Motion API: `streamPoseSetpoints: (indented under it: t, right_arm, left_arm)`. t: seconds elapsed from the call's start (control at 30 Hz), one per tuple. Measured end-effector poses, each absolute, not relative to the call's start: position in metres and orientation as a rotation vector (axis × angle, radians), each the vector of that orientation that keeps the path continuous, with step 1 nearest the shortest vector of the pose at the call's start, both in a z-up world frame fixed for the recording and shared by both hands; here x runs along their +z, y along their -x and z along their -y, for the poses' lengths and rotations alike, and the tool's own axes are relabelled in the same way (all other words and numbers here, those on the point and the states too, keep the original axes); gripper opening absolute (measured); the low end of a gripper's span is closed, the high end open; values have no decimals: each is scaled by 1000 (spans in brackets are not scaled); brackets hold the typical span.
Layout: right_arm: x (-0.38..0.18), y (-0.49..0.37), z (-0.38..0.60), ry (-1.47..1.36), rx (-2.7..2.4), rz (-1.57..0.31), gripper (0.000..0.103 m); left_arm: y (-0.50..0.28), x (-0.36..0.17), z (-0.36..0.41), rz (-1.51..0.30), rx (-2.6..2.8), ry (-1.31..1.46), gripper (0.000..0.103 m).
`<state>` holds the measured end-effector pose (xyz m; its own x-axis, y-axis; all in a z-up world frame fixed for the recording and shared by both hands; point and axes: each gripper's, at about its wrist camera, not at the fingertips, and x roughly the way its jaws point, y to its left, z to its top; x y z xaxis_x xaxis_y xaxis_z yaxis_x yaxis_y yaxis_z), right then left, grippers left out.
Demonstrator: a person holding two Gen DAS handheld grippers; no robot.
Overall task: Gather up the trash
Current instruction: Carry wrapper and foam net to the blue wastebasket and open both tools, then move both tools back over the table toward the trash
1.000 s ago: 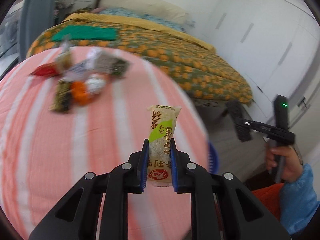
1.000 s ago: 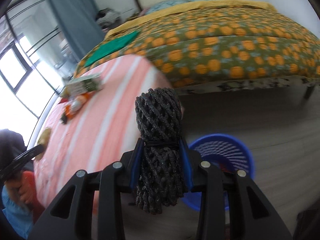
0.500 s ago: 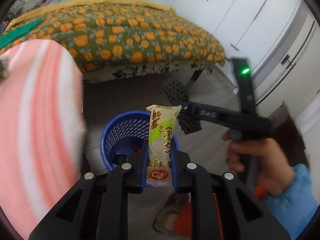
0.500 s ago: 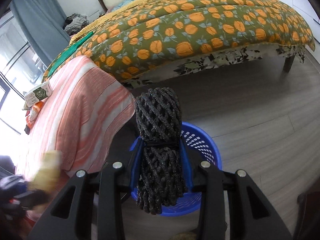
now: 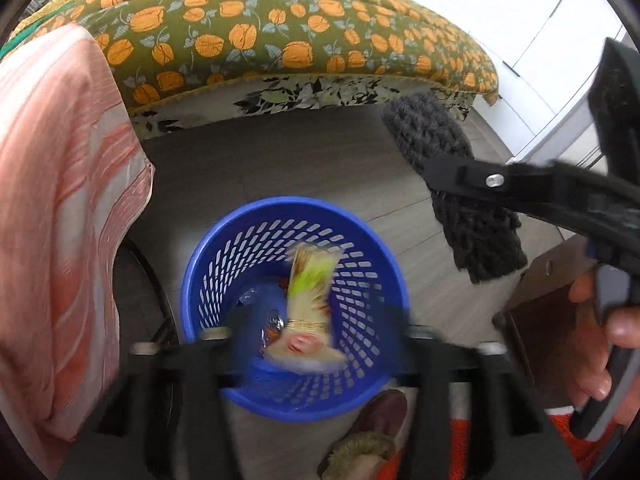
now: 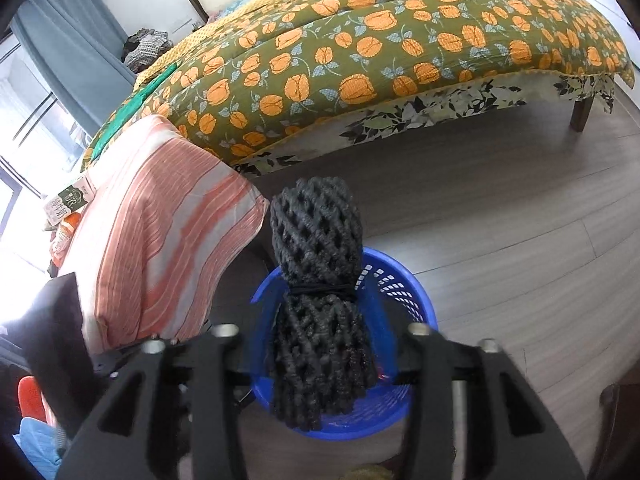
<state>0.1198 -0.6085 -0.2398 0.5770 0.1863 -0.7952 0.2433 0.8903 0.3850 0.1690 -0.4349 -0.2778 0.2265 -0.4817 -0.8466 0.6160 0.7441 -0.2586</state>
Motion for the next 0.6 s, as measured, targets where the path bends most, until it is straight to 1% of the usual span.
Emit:
streamPoseSetpoints:
  t: [0.03, 0.17, 0.23, 0.27, 0.3, 0.37, 0.5, 0.6]
  right_arm:
    - [-240, -119, 610, -499, -41, -961, 74]
    - [-235, -114, 619, -524, -74, -942, 74]
    - [-229, -111, 623, -526, -105, -920, 74]
    - [-226, -110, 624, -525, -117, -912, 76]
    - [-223, -109, 625, -518, -137, -903, 82]
    - [-218, -108, 621, -492, -167, -885, 87]
    - [-203, -112, 597, -370, -202, -841, 89]
    - [-188, -112, 564, -261, -185, -787, 89]
  left_arm:
    - [-170, -277, 435, -1101, -751, -146, 66]
    - [-164, -266, 426, -1092, -763, -126, 67]
    - [-154, -252, 418, -1079, -780, -109, 68]
    - [-149, -244, 415, -1073, -793, -98, 68]
    - [-142, -235, 410, -1062, -811, -89, 68]
    - [-128, -215, 399, -1034, -838, -88, 71]
    - [-107, -174, 363, -964, -880, -102, 73]
    - [-100, -157, 322, -915, -864, -125, 76]
